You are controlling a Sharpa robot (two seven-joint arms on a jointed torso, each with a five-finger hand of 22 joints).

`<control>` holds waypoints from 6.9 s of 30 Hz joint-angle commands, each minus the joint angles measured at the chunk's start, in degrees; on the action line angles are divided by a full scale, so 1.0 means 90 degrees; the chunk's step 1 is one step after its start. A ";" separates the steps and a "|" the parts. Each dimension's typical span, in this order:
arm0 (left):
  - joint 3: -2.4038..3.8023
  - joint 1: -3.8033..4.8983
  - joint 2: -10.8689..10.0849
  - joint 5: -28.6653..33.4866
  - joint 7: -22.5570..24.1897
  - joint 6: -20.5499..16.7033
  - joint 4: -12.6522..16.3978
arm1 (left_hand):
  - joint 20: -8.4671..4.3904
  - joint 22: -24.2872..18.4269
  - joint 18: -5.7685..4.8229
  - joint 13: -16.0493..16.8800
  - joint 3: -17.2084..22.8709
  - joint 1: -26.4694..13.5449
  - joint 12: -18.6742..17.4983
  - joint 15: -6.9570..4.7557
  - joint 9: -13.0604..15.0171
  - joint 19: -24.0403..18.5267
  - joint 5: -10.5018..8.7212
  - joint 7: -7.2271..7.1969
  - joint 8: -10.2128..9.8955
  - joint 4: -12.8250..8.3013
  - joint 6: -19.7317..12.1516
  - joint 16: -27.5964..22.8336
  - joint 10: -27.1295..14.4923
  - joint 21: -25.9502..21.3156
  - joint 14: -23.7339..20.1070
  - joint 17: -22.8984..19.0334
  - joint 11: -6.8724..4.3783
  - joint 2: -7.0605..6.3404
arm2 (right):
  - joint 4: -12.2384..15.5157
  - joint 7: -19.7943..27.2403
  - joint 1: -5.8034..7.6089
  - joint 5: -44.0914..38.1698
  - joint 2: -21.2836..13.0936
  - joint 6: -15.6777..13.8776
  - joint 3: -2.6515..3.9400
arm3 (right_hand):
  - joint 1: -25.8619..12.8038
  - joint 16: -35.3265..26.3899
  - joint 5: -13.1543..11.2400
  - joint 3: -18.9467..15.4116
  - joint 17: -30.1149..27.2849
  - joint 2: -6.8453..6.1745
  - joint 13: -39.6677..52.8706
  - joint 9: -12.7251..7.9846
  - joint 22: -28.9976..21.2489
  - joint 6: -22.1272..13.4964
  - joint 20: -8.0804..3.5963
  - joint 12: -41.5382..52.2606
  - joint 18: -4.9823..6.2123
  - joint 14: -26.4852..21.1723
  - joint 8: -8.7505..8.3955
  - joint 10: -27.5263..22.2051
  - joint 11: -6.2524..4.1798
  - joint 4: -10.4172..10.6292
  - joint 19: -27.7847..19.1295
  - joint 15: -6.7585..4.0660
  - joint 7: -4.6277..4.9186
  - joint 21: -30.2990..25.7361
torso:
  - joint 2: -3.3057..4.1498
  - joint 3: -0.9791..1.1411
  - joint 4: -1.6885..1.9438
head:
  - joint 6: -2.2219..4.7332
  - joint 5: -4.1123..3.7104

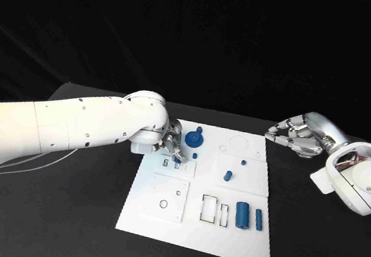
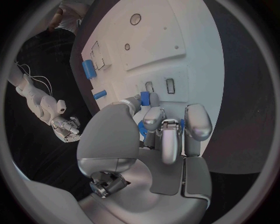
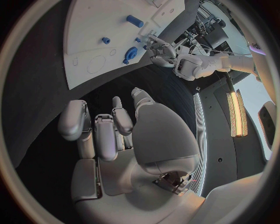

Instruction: Assemble the parts on the task board

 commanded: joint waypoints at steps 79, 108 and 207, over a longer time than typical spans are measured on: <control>-0.0067 -0.0004 0.0212 -0.0033 -0.0110 0.1035 -0.0239 | 0.0026 0.0037 -0.0097 0.0054 0.0215 0.0359 0.0062 0.0031 0.0014 0.0025 0.0020 0.0008 0.0016 -0.0239 0.0062 0.0041 0.0045 -0.0017 0.0670 0.1676 -0.0007 0.0351 | 0.0009 0.0018 -0.0008 -0.0037 0.0009 0.0028 0.0003 | -0.0059 -0.0029 0.0056 -0.0024 -0.0005 -0.0007 0.0000 0.0017 -0.0006 -0.0037 -0.0020 0.0028 0.0039 0.0257 0.0044 0.0049 -0.0014 0.0054 0.0021 -0.0052 -0.0018 -0.0044 | 0.0008 -0.0003 -0.0001 | -0.0033 -0.0017; -0.0084 -0.0006 0.0261 -0.0056 -0.0118 0.1098 -0.0330 | 0.0047 0.0027 -0.0092 0.0029 -0.0222 -0.0092 0.0044 0.0045 -0.0002 0.0010 0.0015 0.0010 -0.0083 0.0028 0.0182 0.0041 0.0050 -0.0034 0.0670 0.1676 0.0003 0.0455 | 0.0016 0.0021 -0.0009 -0.0037 -0.0003 0.0017 0.0003 | -0.0055 -0.0042 0.0058 -0.0028 -0.0023 -0.0012 -0.0016 0.0018 -0.0016 -0.0041 -0.0021 0.0014 0.0042 0.0254 0.0047 0.0038 -0.0015 0.0056 0.0014 -0.0053 -0.0017 -0.0063 | 0.0006 -0.0003 -0.0002 | -0.0031 -0.0030; -0.0034 -0.0004 0.0141 -0.0049 -0.0114 0.1353 -0.0149 | 0.0015 0.0136 -0.0110 0.0099 -0.1273 -0.1679 0.0089 0.0011 0.0024 0.0081 0.0019 -0.0054 -0.0289 0.0201 0.0508 0.0041 0.0156 0.0002 0.0670 0.1676 -0.0045 0.0753 | -0.0036 0.0033 -0.0034 -0.0073 -0.0005 0.0029 0.0003 | -0.0055 -0.0042 0.0058 -0.0028 -0.0023 -0.0012 -0.0016 0.0018 -0.0016 -0.0041 -0.0021 0.0014 0.0042 0.0254 0.0047 0.0038 -0.0015 0.0056 0.0014 -0.0053 -0.0017 -0.0063 | 0.0004 -0.0004 -0.0001 | -0.0012 -0.0052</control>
